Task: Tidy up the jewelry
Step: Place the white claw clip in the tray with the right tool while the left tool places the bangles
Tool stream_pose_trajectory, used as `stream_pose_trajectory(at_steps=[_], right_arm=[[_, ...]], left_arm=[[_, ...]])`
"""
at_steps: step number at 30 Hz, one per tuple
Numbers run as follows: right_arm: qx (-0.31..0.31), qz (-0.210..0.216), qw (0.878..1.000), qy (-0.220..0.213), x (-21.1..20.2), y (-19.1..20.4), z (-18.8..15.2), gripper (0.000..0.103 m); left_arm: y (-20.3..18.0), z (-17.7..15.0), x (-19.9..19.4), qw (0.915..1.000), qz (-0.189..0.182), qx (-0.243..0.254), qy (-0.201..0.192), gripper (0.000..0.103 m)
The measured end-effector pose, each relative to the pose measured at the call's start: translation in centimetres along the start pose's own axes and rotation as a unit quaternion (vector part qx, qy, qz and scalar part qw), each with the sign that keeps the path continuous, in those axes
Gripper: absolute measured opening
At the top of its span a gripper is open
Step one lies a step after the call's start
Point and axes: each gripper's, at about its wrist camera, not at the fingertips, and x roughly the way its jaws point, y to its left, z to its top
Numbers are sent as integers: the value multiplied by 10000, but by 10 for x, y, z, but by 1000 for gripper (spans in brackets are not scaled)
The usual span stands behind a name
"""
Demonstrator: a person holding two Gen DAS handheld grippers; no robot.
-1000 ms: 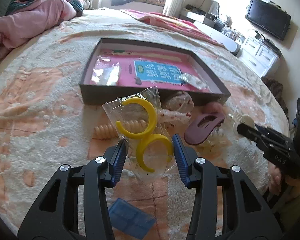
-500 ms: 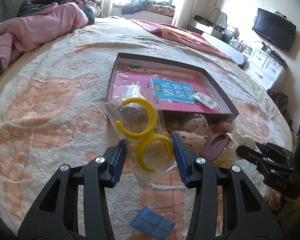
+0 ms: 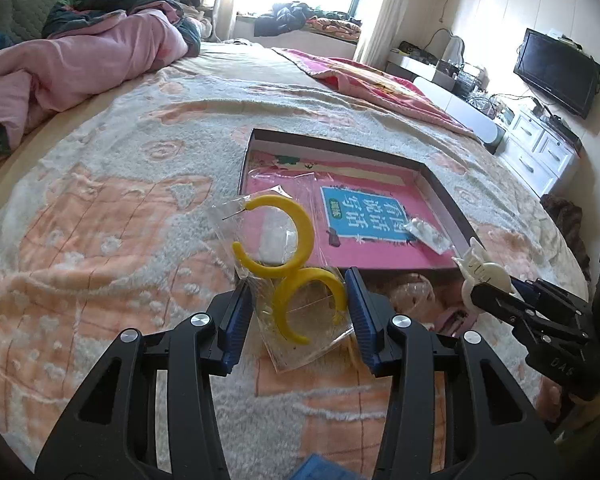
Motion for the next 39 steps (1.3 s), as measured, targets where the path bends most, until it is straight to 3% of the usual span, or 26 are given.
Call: stream_pose_trajectory(at_steps=[11,28,39], right_arm=[[77,-146,9999,-17,19,-18,20,34],[290,-698,9971,-72,40,-69,44,34],[445,-688,9966,115,61,-94,54,34]], left_arm=[[-9,20,24,9998,-60,163,131,37],[-36,39,74,9974,-135,622,331,37],[-53,48,106,9952,-281,802,493,37]])
